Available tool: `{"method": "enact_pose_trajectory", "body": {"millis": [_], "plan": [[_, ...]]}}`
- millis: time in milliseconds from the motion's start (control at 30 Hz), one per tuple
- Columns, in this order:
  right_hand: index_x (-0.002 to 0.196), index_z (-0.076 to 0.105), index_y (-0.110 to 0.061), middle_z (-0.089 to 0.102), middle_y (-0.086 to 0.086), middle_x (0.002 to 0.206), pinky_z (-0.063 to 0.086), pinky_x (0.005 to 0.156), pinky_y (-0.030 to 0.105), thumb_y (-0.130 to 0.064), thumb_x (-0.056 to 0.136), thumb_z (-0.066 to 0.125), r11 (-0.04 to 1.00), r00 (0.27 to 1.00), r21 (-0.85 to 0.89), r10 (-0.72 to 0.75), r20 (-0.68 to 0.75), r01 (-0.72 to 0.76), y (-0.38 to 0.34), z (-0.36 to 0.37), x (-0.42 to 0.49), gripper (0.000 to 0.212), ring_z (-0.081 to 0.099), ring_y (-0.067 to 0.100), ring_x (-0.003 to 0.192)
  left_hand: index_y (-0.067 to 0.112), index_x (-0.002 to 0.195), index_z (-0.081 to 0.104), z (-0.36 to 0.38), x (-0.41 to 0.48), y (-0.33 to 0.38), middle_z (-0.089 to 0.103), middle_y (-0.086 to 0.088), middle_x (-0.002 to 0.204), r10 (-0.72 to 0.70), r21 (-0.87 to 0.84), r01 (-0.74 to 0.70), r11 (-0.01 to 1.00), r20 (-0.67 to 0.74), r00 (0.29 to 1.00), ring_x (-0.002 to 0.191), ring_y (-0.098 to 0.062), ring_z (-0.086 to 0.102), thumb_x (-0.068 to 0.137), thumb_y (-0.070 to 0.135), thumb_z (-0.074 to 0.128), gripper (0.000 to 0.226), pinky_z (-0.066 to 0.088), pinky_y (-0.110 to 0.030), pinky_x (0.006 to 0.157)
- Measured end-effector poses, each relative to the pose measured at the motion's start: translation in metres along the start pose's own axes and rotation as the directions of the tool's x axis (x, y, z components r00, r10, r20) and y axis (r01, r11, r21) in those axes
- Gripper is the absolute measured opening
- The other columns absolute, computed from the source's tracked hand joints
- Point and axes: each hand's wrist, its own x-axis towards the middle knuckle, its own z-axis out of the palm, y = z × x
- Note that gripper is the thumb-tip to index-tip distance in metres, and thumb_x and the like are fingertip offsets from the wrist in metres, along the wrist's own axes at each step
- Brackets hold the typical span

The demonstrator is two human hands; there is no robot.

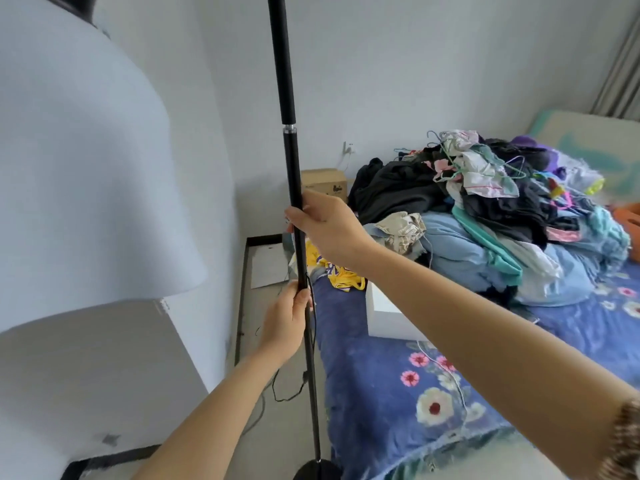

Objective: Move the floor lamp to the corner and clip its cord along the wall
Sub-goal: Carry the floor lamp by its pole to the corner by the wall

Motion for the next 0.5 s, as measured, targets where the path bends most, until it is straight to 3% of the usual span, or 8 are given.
{"method": "enact_pose_trajectory", "body": {"millis": [67,133,233,300,400,500], "plan": [[0.084,0.061,-0.01,0.072,0.006,0.079,0.043,0.061,0.027,-0.023,0.094,0.053,0.999,0.999,-0.023,0.024,-0.038,-0.025,-0.007,-0.005,-0.036,0.019,0.056,0.003,0.058,0.017,0.085,0.055,0.006,-0.027,0.006,0.055,0.007,0.061,0.021,0.006,-0.022,1.0,0.048,0.999,0.05,-0.005,0.046,0.1,0.022,0.038,0.023,0.036,-0.019,0.052],[0.08,0.06,-0.015,0.07,0.005,0.078,0.039,0.055,0.023,-0.023,0.094,0.053,0.997,0.996,-0.046,0.052,-0.078,-0.056,-0.013,-0.014,-0.069,0.018,0.05,-0.002,0.05,0.021,0.084,0.054,0.017,-0.051,0.014,0.056,0.007,0.063,0.044,-0.032,-0.041,0.999,0.099,0.994,0.053,-0.007,0.049,0.099,0.022,0.038,0.022,0.036,-0.015,0.051],[0.083,0.061,-0.011,0.07,0.005,0.076,0.05,0.072,0.04,-0.024,0.094,0.055,0.99,0.978,-0.067,0.107,-0.179,-0.12,-0.02,-0.038,-0.115,0.018,0.058,0.012,0.066,0.025,0.082,0.052,0.036,-0.078,0.033,0.065,-0.001,0.073,0.09,-0.085,-0.074,0.994,0.199,0.976,0.065,-0.017,0.06,0.099,0.023,0.04,0.021,0.045,-0.032,0.065],[0.084,0.061,-0.015,0.069,0.004,0.077,0.051,0.082,0.044,-0.024,0.094,0.055,0.985,0.962,-0.062,0.14,-0.236,-0.159,-0.025,-0.057,-0.145,0.014,0.064,0.022,0.074,0.03,0.078,0.05,0.051,-0.095,0.05,0.068,-0.002,0.073,0.13,-0.107,-0.105,0.989,0.258,0.957,0.066,-0.016,0.062,0.098,0.026,0.041,0.022,0.045,-0.036,0.067],[0.083,0.061,-0.015,0.071,0.011,0.08,0.052,0.083,0.047,-0.024,0.094,0.055,0.973,0.928,-0.08,0.179,-0.327,-0.216,-0.025,-0.093,-0.189,0.015,0.065,0.033,0.08,0.027,0.079,0.051,0.082,-0.12,0.078,0.068,-0.004,0.073,0.195,-0.153,-0.151,0.977,0.336,0.922,0.065,-0.015,0.061,0.098,0.029,0.041,0.022,0.044,-0.034,0.064],[0.077,0.058,-0.019,0.069,0.001,0.074,0.048,0.074,0.037,-0.026,0.093,0.055,0.958,0.886,-0.085,0.216,-0.41,-0.272,-0.026,-0.131,-0.237,0.018,0.061,0.018,0.07,0.029,0.077,0.049,0.119,-0.145,0.11,0.062,0.004,0.065,0.275,-0.21,-0.205,0.956,0.398,0.875,0.063,-0.007,0.059,0.098,0.026,0.042,0.023,0.04,-0.021,0.056]]}}
